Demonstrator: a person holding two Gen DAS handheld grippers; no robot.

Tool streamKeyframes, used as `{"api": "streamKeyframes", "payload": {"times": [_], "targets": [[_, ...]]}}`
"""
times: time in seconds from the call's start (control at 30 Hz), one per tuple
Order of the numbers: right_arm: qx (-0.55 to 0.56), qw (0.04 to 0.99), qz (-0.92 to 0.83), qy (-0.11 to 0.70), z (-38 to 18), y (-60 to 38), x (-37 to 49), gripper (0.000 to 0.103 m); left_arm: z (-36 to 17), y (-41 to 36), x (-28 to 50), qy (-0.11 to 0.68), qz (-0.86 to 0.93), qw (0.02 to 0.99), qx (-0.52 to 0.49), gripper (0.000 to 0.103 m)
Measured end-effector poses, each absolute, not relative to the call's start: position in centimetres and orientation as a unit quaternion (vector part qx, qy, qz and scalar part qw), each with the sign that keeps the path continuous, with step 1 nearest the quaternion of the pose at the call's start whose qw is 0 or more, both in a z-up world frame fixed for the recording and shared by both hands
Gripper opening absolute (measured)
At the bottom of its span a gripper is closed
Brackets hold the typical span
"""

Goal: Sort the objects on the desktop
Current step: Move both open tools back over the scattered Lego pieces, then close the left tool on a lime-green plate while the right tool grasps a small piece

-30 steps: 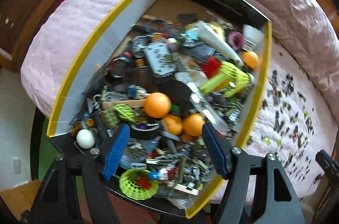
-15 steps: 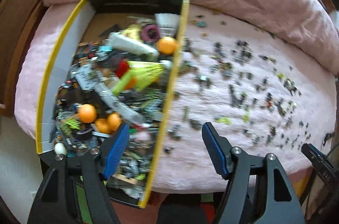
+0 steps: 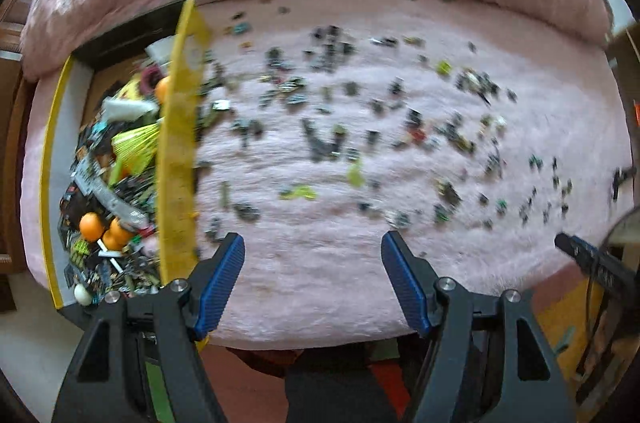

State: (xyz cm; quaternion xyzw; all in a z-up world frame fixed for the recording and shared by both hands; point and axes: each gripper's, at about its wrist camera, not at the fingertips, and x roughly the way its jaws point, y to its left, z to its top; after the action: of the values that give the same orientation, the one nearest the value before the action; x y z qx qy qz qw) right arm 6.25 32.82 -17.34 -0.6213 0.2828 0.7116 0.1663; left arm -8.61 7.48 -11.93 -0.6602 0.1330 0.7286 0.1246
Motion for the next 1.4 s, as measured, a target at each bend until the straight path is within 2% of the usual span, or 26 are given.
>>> {"api": "streamKeyframes", "payload": {"times": [0.13, 0.27, 0.67, 0.87, 1.17, 1.4], "targets": [[-0.616, 0.227, 0.674, 0.34, -20.1, 37.6, 10.3, 0.049, -13.2, 11.0, -7.4, 0.15, 0.715, 0.146, -0.667, 0.072], [-0.614, 0.244, 0.663, 0.353, -21.3, 40.2, 12.4, 0.049, -14.7, 14.4, -6.9, 0.149, 0.703, 0.16, -0.677, 0.072], [-0.622, 0.203, 0.671, 0.349, -23.6, 41.4, 11.5, 0.049, -19.1, 25.9, -13.4, 0.19, 0.712, 0.203, -0.645, 0.072], [-0.625, 0.181, 0.674, 0.351, -24.8, 41.2, 9.8, 0.049, -22.6, 28.0, -18.5, 0.128, 0.702, 0.197, -0.672, 0.072], [-0.619, 0.177, 0.672, 0.365, -27.1, 41.4, 7.4, 0.049, -28.2, 27.6, -25.6, -0.054, 0.664, 0.12, -0.736, 0.072], [-0.63, 0.166, 0.674, 0.348, -27.4, 41.2, 6.0, 0.049, -31.5, 28.1, -27.5, -0.086, 0.638, 0.07, -0.762, 0.071]]}}
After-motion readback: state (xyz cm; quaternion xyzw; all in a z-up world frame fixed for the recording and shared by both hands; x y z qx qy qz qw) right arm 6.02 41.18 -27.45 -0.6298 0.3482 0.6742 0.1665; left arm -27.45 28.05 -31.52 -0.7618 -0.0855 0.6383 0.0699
